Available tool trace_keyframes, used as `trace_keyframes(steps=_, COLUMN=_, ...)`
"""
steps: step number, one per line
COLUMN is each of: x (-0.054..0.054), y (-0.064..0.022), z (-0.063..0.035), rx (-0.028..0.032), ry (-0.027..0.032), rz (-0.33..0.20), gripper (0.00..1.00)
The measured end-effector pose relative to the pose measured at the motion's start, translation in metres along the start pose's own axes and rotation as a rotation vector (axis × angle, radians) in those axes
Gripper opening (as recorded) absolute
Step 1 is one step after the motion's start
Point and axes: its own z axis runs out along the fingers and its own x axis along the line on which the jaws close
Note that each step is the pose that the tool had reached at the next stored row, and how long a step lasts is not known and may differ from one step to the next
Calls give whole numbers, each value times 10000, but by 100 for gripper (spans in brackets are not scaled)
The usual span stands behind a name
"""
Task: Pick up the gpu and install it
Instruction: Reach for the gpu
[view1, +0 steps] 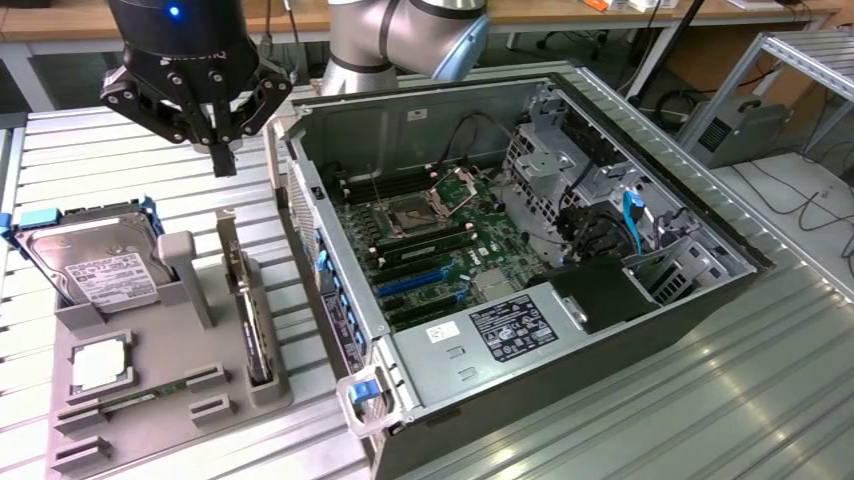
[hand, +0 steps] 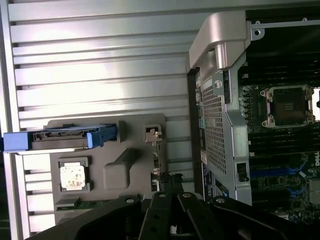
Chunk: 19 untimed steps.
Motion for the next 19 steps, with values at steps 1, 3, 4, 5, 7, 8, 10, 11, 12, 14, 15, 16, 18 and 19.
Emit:
trace_keyframes(steps=1, x=0, y=0, z=0, rx=0, ry=0, rz=0, gripper=11)
trace_keyframes(steps=3, x=1, y=0, z=0, rx=0, ry=0, rz=1, gripper=11)
trace_keyframes(steps=4, x=1, y=0, z=0, rx=0, ry=0, rz=1, gripper=11)
trace_keyframes(steps=5, x=4, y=-1, z=0, rx=0, ry=0, rz=2, gripper=11)
trace_keyframes(steps=7, x=12, y=-1, z=-1, rx=0, ry=0, rz=1, gripper=11)
trace_keyframes(steps=8, x=15, y=-1, z=-1, rx=0, ry=0, rz=0, gripper=11)
trace_keyframes(steps=10, x=24, y=-2, z=-1, rx=0, ry=1, rz=2, gripper=11)
trace_keyframes(steps=11, x=30, y=-2, z=-1, rx=0, ry=0, rz=2, gripper=11)
trace_keyframes(steps=12, x=34, y=-3, z=-1, rx=0, ry=0, rz=0, gripper=11)
trace_keyframes(steps=14, x=40, y=-3, z=-1, rx=0, ry=0, rz=1, gripper=11)
trace_keyframes(steps=15, x=40, y=-3, z=-1, rx=0, ry=0, rz=1, gripper=11)
trace_keyframes(steps=16, x=41, y=-3, z=-1, rx=0, ry=0, rz=1, gripper=11)
trace_keyframes(steps=18, x=41, y=-3, z=-1, rx=0, ry=0, rz=1, gripper=11)
trace_keyframes(steps=19, x=41, y=-4, z=-1, rx=0, ry=0, rz=2, gripper=11)
